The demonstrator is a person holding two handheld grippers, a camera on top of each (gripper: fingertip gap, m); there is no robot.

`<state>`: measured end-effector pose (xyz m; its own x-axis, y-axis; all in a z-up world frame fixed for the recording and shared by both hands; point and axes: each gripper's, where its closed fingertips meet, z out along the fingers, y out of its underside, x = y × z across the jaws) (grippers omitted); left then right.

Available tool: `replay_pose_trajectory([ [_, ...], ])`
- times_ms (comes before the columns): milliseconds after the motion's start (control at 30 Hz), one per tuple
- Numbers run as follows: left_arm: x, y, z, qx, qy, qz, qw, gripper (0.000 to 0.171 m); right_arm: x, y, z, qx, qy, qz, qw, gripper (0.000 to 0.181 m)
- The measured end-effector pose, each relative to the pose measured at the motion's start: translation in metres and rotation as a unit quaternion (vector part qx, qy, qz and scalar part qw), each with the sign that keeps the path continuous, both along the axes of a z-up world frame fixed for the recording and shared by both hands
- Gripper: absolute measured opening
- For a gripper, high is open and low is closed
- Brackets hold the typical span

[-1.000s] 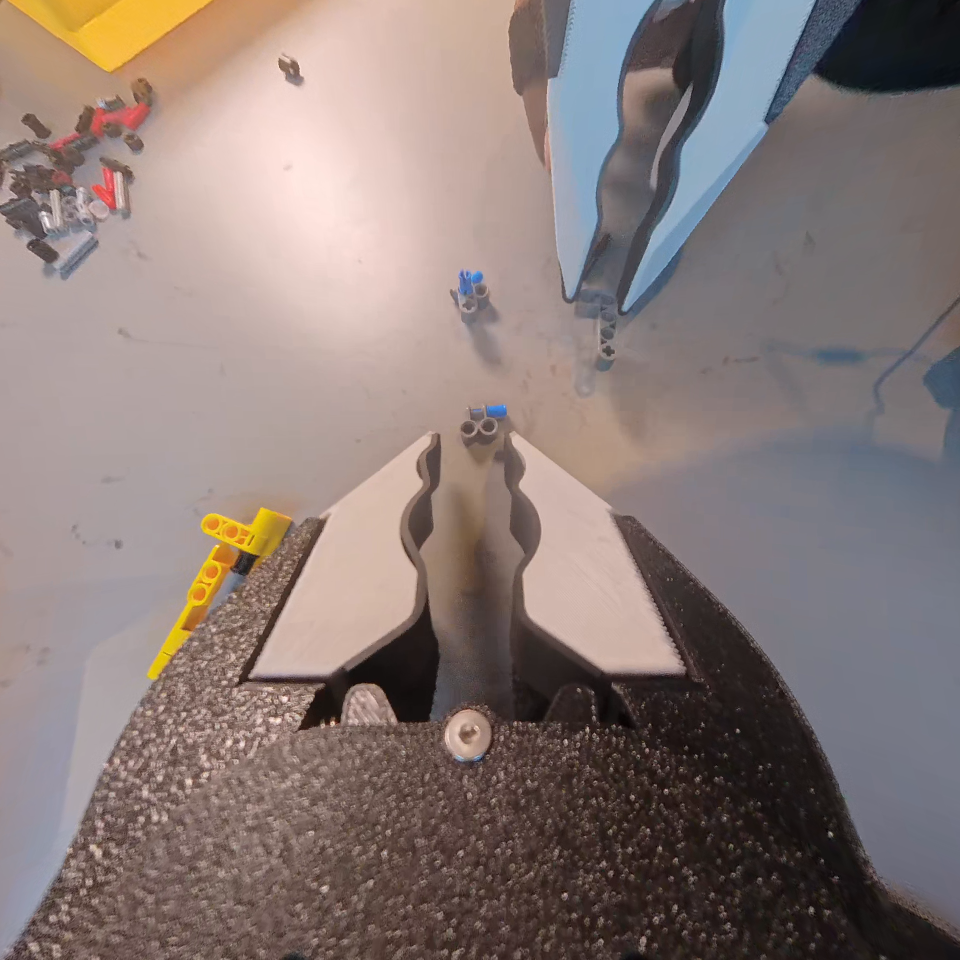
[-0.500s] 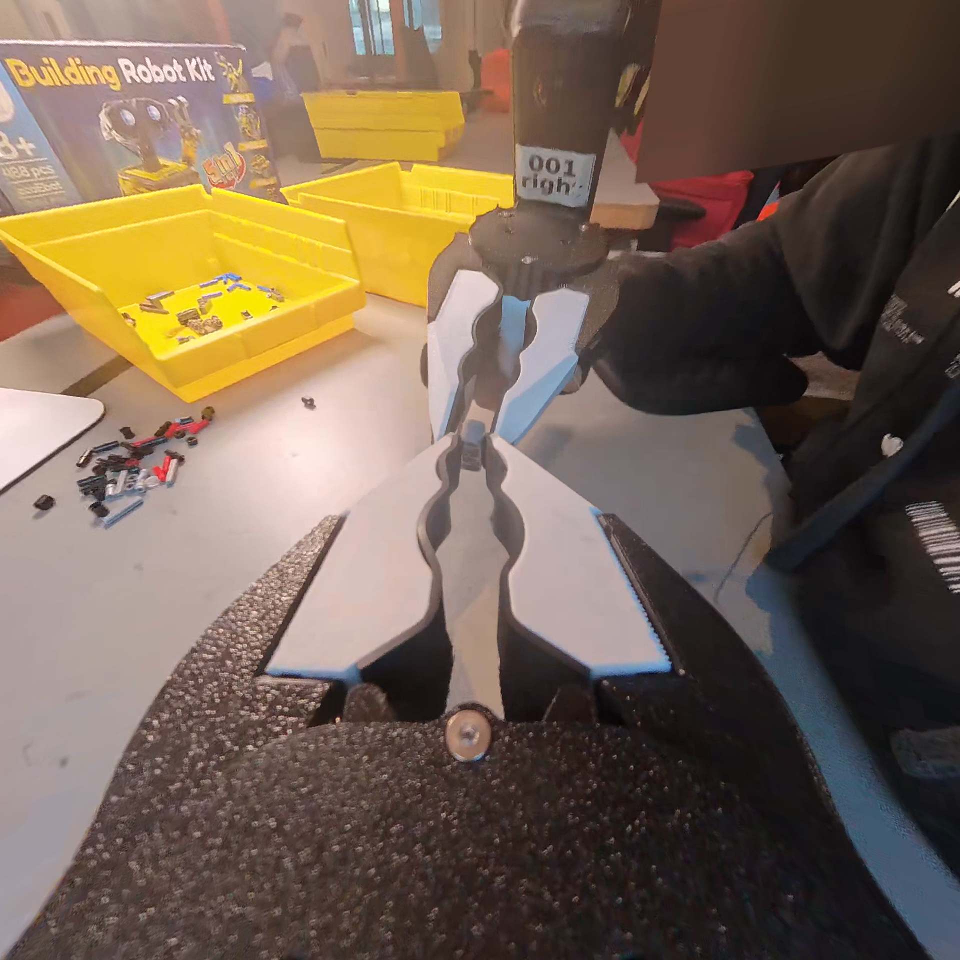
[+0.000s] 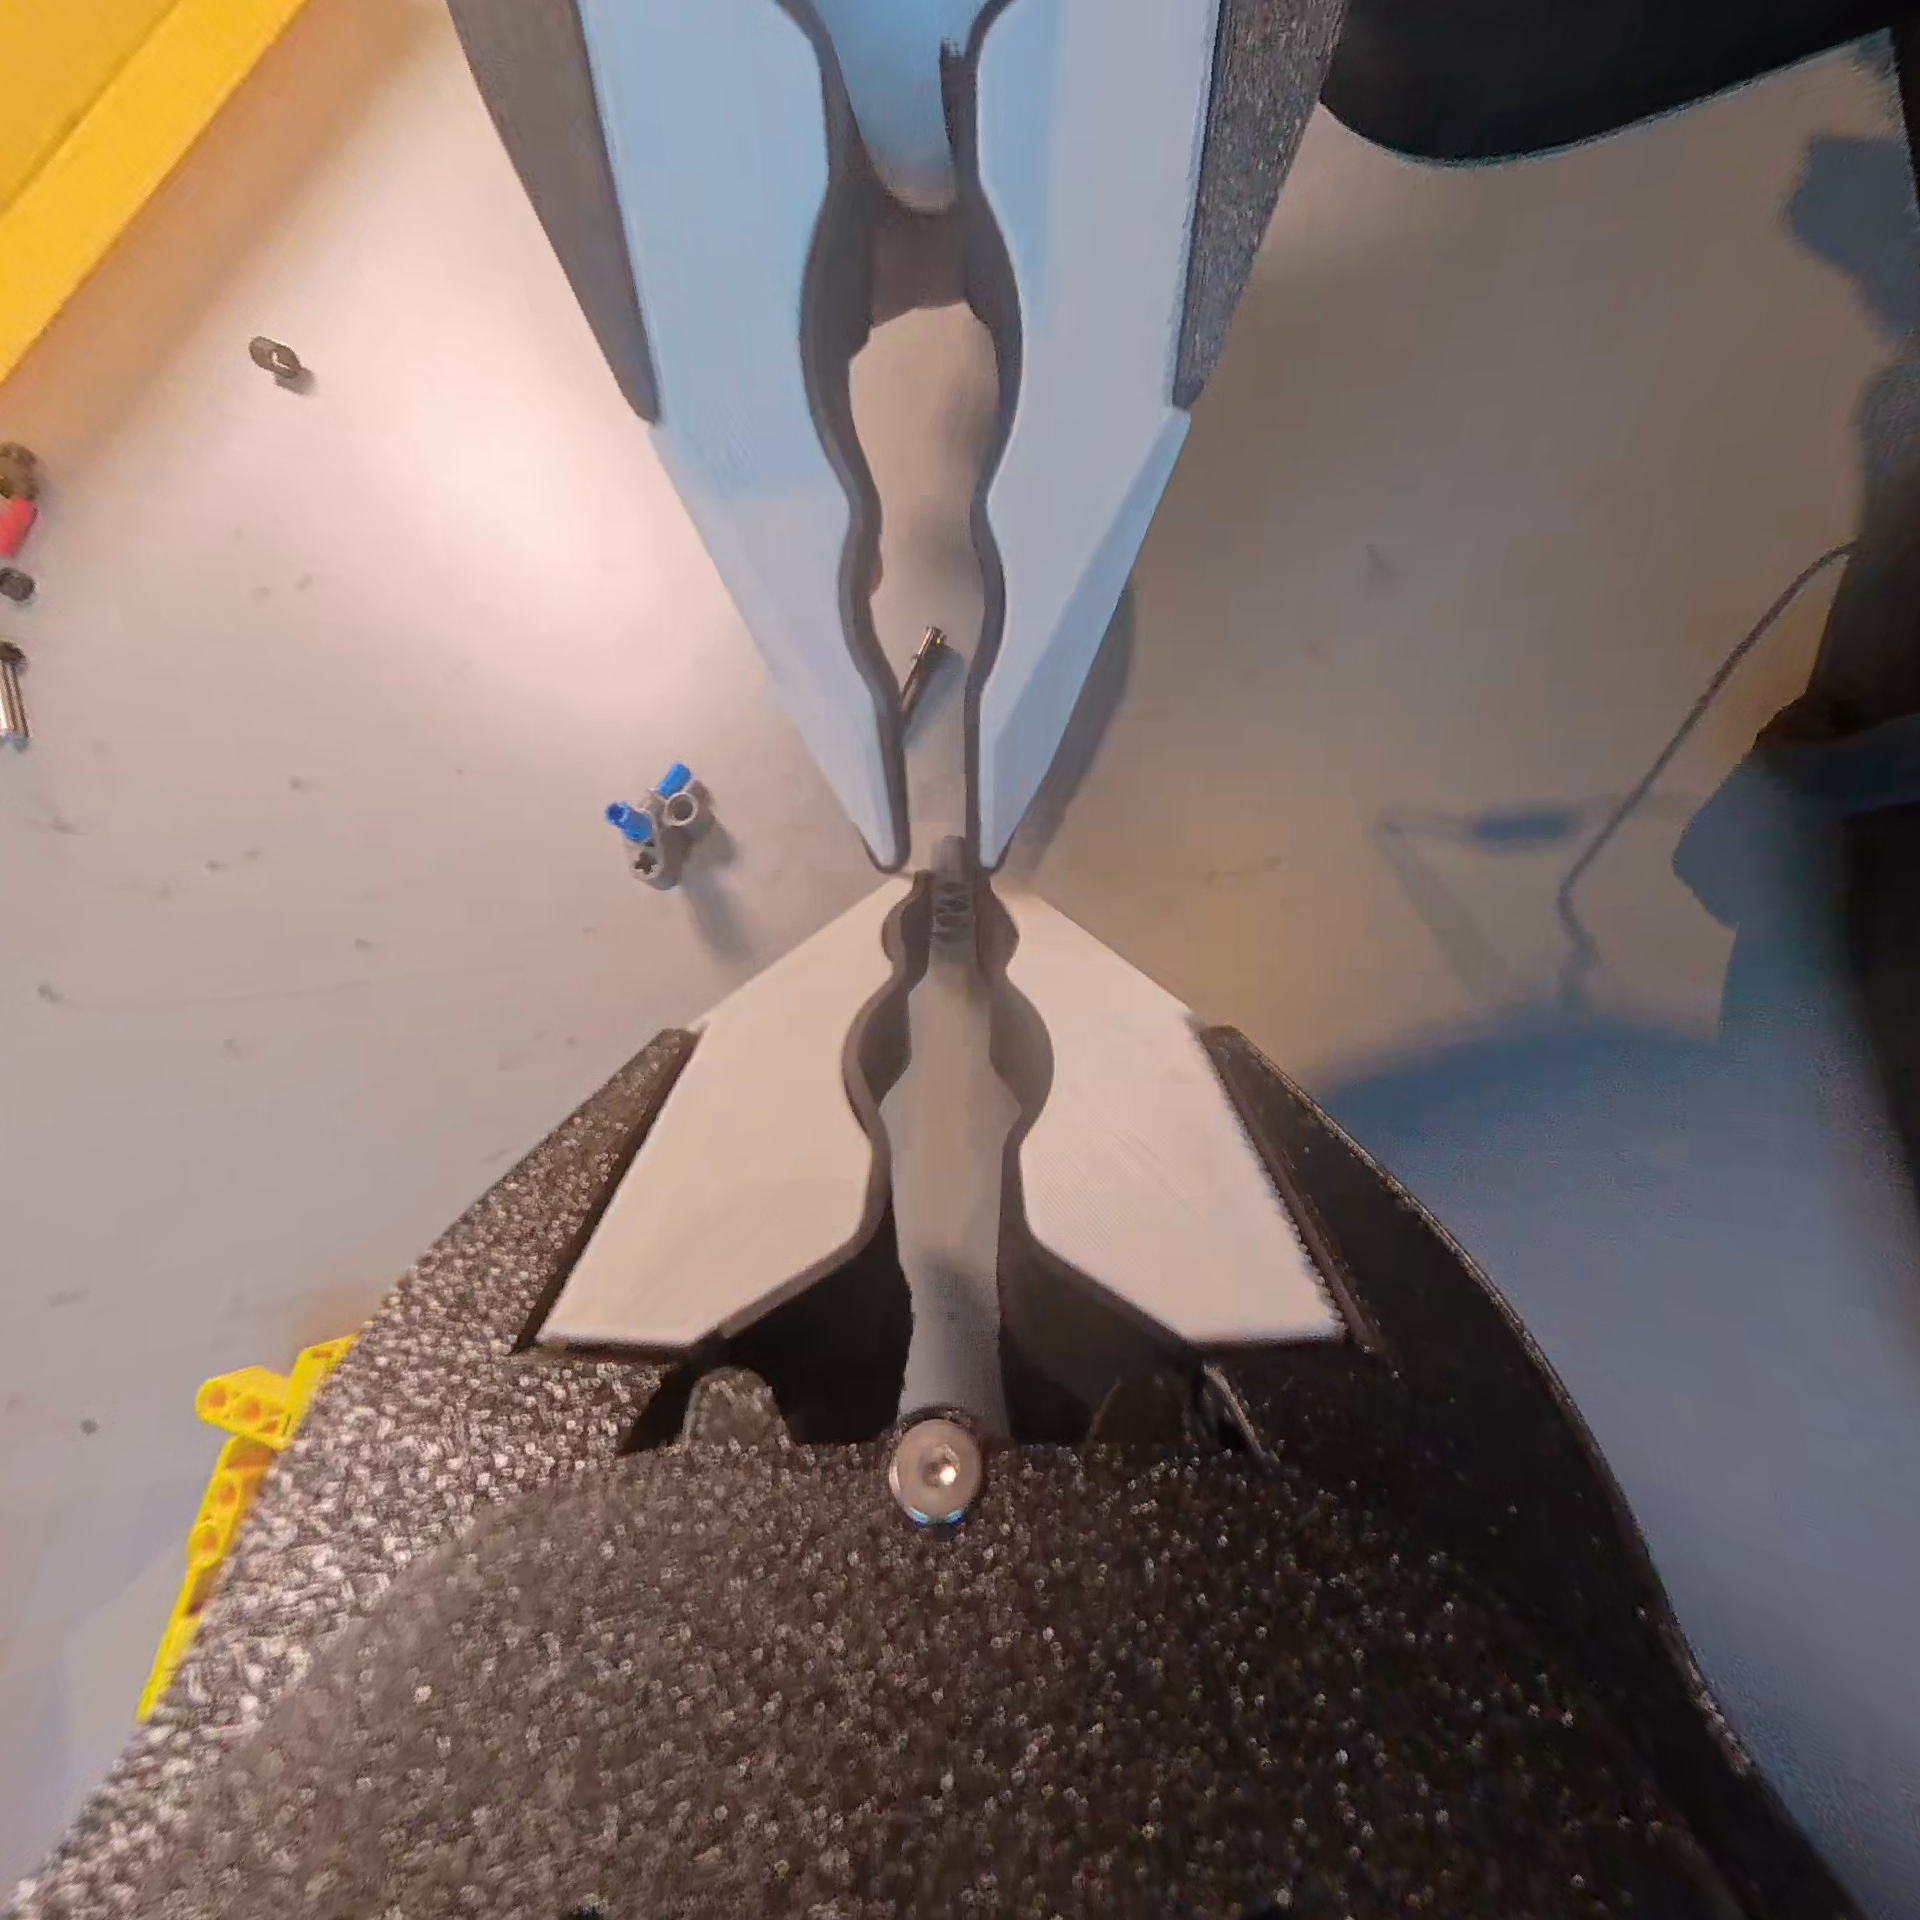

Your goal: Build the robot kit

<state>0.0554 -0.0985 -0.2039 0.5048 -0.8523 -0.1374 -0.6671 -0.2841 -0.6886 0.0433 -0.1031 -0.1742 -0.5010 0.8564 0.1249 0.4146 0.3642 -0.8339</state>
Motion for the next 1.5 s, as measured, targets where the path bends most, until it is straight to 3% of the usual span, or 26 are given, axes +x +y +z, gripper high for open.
replay_pose_trajectory([
  [400,0.003,0.001,-0.011,-0.016,-0.016,-0.005,1.000,0.006,0.019,0.013,-0.031,0.032,-0.088,0.002,0.996,0.002],
  [633,0.004,0.001,-0.011,-0.020,-0.024,-0.009,0.999,0.006,0.017,0.012,-0.028,0.031,-0.083,0.003,0.996,0.013],
  [1000,0.004,-0.001,-0.007,-0.023,-0.037,-0.011,0.999,0.013,0.016,0.010,-0.037,0.044,-0.118,0.013,0.992,0.007],
  [1200,-0.040,0.009,0.023,0.000,-0.090,0.046,0.995,0.022,0.020,0.019,-0.022,0.030,-0.092,-0.004,0.995,0.011],
  [1500,-0.063,0.019,-0.008,-0.032,-0.050,0.086,0.995,0.025,0.027,0.032,-0.024,0.030,-0.086,-0.023,0.996,0.013],
])
